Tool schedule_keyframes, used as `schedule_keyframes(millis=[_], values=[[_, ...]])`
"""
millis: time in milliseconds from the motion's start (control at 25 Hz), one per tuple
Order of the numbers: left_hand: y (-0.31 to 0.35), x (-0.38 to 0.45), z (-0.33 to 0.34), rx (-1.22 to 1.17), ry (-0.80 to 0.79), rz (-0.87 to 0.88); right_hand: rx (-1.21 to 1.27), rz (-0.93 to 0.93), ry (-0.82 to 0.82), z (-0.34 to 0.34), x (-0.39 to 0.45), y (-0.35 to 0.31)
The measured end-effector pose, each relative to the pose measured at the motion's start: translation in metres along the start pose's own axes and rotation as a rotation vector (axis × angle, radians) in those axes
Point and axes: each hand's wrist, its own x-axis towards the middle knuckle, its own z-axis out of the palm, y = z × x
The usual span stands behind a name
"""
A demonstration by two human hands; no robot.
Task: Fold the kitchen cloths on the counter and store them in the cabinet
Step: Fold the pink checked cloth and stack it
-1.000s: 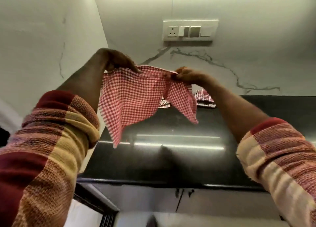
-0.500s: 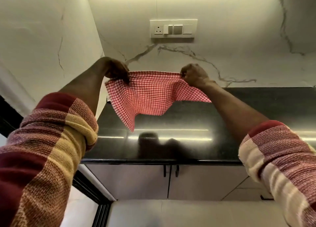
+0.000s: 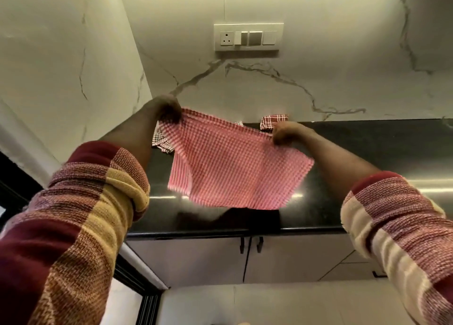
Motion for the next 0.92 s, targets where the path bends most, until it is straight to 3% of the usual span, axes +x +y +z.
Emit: schedule_keyframes(millis=[120, 160, 240, 320, 360, 440, 520, 560, 600, 680, 760, 840, 920], values=[[0.0, 0.005, 0.003, -0.097, 0.603, 0.202, 0.236, -0.141, 0.793, -0.009, -0.003, 0.008], [-0.003, 0.005, 0.007, -0.036, 0.719, 0.273, 0.217, -0.231, 0.971, -0.008, -0.007, 0.006], [-0.013, 0.013, 0.019, 0.039, 0.741, 0.34, 0.146, -0.338, 1.102, 0.003, -0.022, -0.003], [-0.028, 0.023, 0.044, 0.168, 0.558, 0.259, 0.046, -0.32, 1.031, 0.04, -0.031, -0.006], [-0.034, 0.025, 0.059, 0.234, 0.432, 0.194, 0.015, -0.28, 0.915, 0.066, -0.036, -0.008], [-0.042, 0.023, 0.093, 0.26, 0.191, 0.143, 0.033, -0.227, 0.491, 0.125, -0.049, -0.017], [-0.045, 0.015, 0.135, 0.163, -0.091, 0.204, 0.107, -0.305, -0.025, 0.177, -0.06, -0.032], [-0.046, 0.007, 0.159, 0.133, -0.233, 0.23, 0.156, -0.364, -0.189, 0.195, -0.063, -0.039], [-0.049, -0.002, 0.183, 0.148, -0.336, 0.24, 0.207, -0.391, -0.229, 0.207, -0.06, -0.043], [-0.06, -0.017, 0.224, 0.276, -0.432, 0.221, 0.244, -0.347, -0.082, 0.21, -0.047, -0.042], [-0.073, -0.028, 0.245, 0.363, -0.429, 0.23, 0.04, -0.335, 0.056, 0.21, -0.032, -0.029], [-0.085, -0.031, 0.248, 0.379, -0.401, 0.314, -0.175, -0.347, 0.03, 0.22, -0.028, -0.013], [-0.096, -0.037, 0.246, 0.315, -0.325, 0.324, -0.215, -0.306, 0.083, 0.236, -0.034, -0.01]])
